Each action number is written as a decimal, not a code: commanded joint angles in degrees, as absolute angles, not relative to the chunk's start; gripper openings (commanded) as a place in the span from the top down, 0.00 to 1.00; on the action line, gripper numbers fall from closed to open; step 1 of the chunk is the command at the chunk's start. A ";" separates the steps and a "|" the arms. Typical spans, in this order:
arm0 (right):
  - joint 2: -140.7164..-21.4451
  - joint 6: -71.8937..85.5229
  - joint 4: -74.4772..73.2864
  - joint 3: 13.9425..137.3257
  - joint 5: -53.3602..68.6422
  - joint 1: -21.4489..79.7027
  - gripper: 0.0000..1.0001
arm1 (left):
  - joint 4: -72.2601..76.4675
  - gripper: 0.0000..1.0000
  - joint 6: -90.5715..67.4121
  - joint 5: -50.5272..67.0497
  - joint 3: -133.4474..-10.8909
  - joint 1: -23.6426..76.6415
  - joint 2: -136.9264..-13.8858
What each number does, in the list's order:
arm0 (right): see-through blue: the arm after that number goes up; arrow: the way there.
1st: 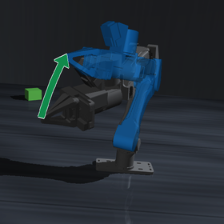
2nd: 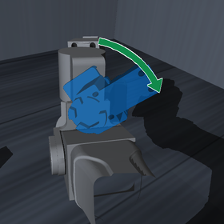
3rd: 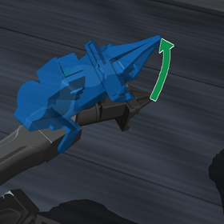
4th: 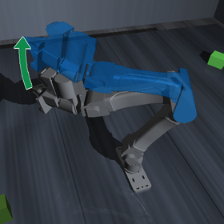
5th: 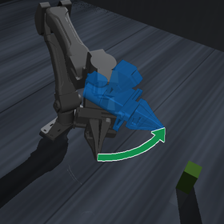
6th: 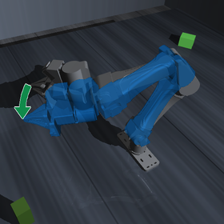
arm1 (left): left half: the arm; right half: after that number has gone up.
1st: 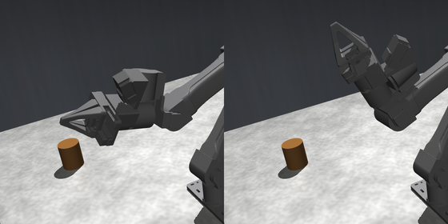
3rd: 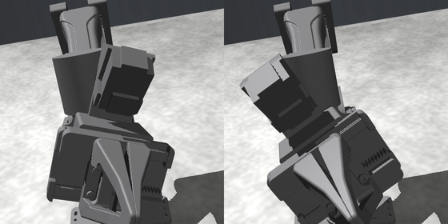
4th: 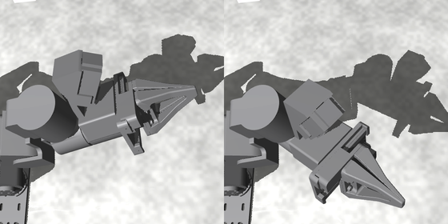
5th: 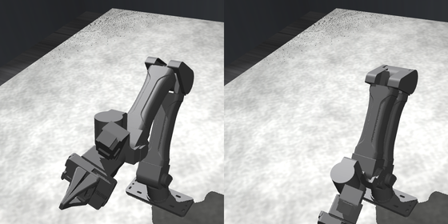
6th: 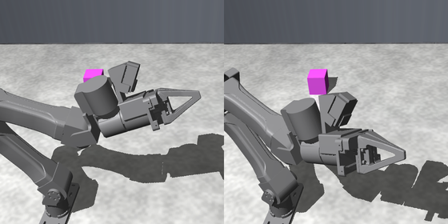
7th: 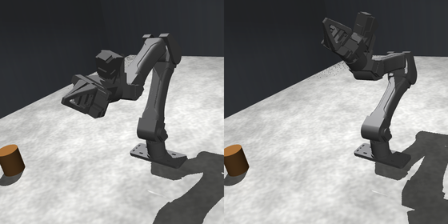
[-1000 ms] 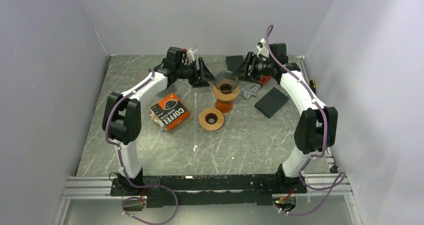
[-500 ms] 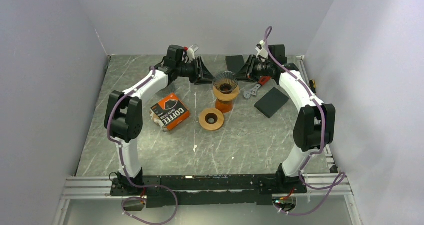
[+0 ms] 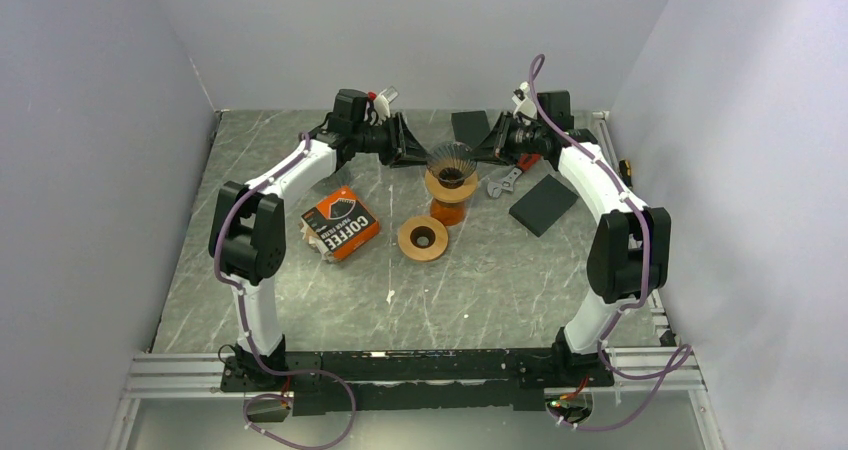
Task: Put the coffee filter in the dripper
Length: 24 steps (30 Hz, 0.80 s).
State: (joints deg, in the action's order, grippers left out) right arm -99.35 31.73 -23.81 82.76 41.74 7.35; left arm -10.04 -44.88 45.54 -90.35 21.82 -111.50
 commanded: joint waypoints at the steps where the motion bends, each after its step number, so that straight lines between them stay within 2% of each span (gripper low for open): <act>1: -99.38 31.11 -23.09 81.08 40.20 7.12 0.88 | -9.60 0.62 -44.67 46.97 -92.20 22.06 -112.17; 11: -97.18 29.96 -23.97 80.94 38.66 7.12 0.84 | -9.93 0.60 -44.46 47.01 -92.54 22.41 -112.10; 13: -97.03 30.50 -23.76 81.30 40.00 7.12 0.75 | -9.78 0.55 -44.85 47.02 -92.63 22.41 -111.98; 16: -96.46 31.37 -23.16 81.41 41.33 7.12 0.67 | -9.41 0.53 -45.16 46.98 -92.76 22.41 -111.70; 24: -92.71 32.07 -22.52 82.20 40.74 7.03 0.53 | -6.71 0.38 -43.87 46.05 -91.74 22.41 -107.60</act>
State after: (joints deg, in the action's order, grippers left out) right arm -97.62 31.75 -23.97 81.54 40.84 7.31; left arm -9.47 -44.86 45.84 -90.50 22.11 -111.50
